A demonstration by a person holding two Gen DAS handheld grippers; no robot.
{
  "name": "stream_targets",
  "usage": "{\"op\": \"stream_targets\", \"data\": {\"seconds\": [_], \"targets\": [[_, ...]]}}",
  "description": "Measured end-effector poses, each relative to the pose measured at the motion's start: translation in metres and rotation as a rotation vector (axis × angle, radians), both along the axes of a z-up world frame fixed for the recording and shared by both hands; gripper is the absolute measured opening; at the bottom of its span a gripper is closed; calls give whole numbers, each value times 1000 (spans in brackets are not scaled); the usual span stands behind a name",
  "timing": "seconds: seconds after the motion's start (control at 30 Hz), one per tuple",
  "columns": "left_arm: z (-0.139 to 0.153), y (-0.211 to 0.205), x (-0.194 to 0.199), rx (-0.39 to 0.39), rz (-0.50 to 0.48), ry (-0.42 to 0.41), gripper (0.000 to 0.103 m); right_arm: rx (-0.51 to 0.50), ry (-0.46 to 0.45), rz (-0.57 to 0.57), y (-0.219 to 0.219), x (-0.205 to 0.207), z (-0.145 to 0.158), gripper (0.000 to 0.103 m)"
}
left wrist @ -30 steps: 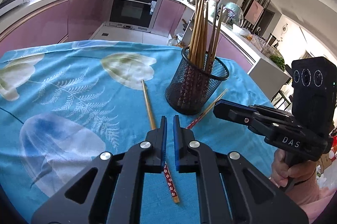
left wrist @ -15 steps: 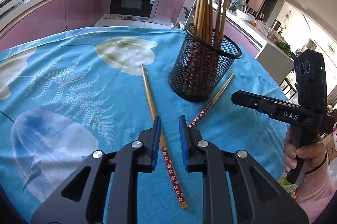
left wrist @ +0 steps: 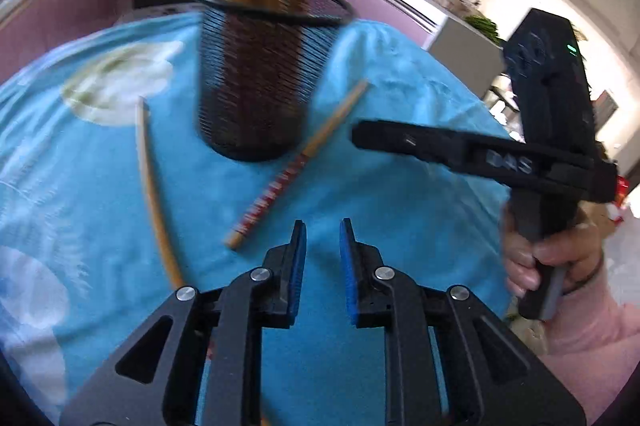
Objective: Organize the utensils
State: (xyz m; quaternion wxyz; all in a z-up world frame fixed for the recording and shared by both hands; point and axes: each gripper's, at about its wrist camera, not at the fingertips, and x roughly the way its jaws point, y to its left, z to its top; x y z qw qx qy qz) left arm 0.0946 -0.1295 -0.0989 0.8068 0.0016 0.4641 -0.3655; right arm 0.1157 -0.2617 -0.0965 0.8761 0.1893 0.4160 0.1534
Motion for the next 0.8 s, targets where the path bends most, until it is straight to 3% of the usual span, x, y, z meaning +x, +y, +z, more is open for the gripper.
{"op": "stream_targets", "data": {"seconds": [0.17,0.27,0.33,0.57,0.7,0.8], "targets": [[6,-10,-19,-31,-60,-27,14,5,5,-5,-2,-1,-3,37],[18,0,-12,14,37,-135,19,4,1,-4,-3,-1,-4,37],[18,4,-3,52,94,-164,21,6,1,-6,-3,-1,-5,38],[5,-7,16,94,50,-114,21,10,-2,-3,-4,-3,-5,40],[1,-19,8,15,-59,-18,16,13,-3,-11,-7,-6,-4,42],[-6,-31,-14,16,-131,-31,16,9,2,-18,-9,-6,-5,42]]}}
